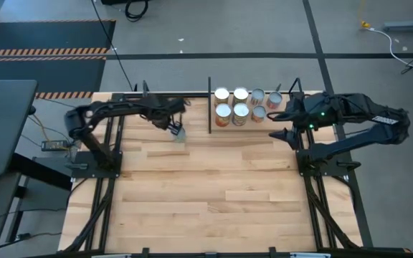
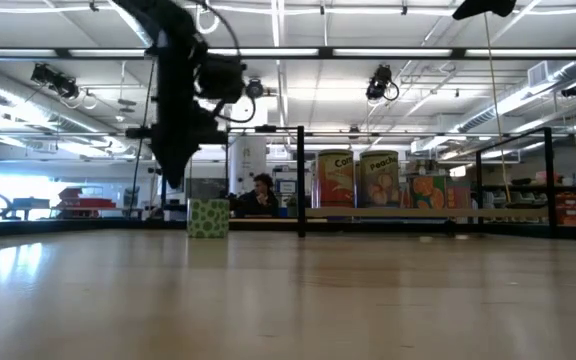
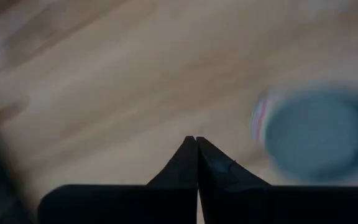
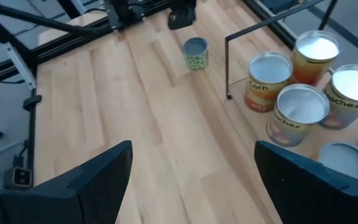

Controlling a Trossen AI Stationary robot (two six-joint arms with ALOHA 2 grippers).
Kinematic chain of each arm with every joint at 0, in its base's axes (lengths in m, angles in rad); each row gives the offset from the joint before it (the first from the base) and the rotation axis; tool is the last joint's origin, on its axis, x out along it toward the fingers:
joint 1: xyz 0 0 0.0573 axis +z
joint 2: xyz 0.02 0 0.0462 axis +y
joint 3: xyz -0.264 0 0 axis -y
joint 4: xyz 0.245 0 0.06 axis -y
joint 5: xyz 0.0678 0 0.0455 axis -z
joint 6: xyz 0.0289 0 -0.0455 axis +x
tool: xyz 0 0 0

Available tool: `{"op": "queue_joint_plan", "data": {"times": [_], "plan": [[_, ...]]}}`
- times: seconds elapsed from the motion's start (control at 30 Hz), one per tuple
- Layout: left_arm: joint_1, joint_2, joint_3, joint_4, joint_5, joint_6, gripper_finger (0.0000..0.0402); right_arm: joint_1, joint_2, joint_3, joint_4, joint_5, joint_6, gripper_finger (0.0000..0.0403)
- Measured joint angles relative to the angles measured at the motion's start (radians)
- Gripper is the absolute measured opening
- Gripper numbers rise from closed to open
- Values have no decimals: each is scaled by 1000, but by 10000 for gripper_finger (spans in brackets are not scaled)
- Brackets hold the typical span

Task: Pick and place cans onto a shelf
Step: Put the canned green peas on the shelf

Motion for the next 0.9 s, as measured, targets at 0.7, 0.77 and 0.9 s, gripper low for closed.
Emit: {"op": "queue_joint_plan", "data": {"times": [0.7, 0.77, 0.9], "plan": [[-223, -61, -350, 742, 248, 73, 0, 39, 190, 0, 186, 88, -199, 345], [-328, -60, -349, 832, 239, 2, 0, 40, 215, 0, 200, 55, -266, 345], [-513, -54, -349, 1033, 150, -151, 0, 58, 279, 0, 218, -10, -404, 345]]}}
